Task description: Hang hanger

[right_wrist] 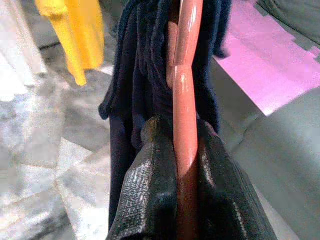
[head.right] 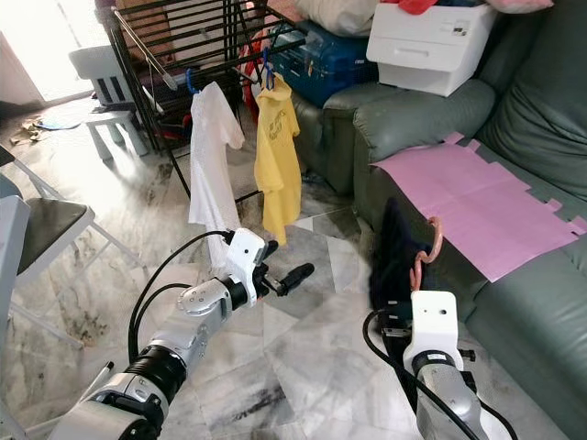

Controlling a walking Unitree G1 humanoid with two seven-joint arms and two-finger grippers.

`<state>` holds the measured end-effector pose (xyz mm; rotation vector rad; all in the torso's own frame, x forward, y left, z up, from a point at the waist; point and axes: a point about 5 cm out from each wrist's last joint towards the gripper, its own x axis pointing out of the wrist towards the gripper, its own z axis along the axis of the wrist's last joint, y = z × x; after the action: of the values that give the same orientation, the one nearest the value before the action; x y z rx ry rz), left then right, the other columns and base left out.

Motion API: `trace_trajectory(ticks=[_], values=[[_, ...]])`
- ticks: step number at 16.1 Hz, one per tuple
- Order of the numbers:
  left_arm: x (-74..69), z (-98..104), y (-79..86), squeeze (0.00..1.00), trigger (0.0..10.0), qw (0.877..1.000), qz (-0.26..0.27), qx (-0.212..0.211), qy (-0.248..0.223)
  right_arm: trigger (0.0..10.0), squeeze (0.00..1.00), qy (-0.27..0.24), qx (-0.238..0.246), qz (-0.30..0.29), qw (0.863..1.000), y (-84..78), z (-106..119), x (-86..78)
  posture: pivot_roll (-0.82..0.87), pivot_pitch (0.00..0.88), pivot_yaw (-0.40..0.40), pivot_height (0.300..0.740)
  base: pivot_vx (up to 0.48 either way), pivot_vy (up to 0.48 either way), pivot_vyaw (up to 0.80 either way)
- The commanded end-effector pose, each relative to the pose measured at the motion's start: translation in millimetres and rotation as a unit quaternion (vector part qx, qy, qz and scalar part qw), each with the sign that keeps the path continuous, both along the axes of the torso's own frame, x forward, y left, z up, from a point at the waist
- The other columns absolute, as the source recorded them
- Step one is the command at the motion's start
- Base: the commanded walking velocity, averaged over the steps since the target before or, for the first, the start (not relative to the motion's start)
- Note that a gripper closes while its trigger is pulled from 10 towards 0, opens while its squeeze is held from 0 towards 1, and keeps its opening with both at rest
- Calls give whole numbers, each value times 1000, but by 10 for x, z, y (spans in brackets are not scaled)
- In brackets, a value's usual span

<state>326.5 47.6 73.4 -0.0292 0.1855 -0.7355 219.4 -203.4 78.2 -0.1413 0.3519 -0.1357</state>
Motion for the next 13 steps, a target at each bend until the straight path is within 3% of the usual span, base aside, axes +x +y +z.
trace_trajectory(ticks=[1,3,5,6,8,11,13], values=[[56,64,63,0,10000,1000,20,8,-22,10000,0,-69,2,56,996,125,240,49,-109,0,79,740,0,0,0],[66,113,64,0,10000,998,8,26,-54,10000,0,-91,-4,94,991,150,351,51,-106,0,71,740,0,0,0],[90,169,50,0,10000,998,-5,17,-60,10000,0,-91,-8,169,981,195,438,57,-108,0,68,740,0,0,0],[105,241,6,0,10000,996,-20,16,-81,10000,0,-69,-13,238,969,228,449,53,-115,0,69,740,0,0,0],[124,296,-32,0,10000,996,-17,0,-85,10000,0,-38,-51,284,957,206,359,41,-113,0,64,740,0,0,0],[108,326,-52,0,10000,996,-34,-25,-81,10000,0,-32,-39,312,949,201,315,75,-113,0,62,740,0,0,0],[64,293,-70,0,10000,995,-59,-29,-74,10000,0,-49,-81,332,938,186,311,154,-111,0,61,740,0,0,0]])
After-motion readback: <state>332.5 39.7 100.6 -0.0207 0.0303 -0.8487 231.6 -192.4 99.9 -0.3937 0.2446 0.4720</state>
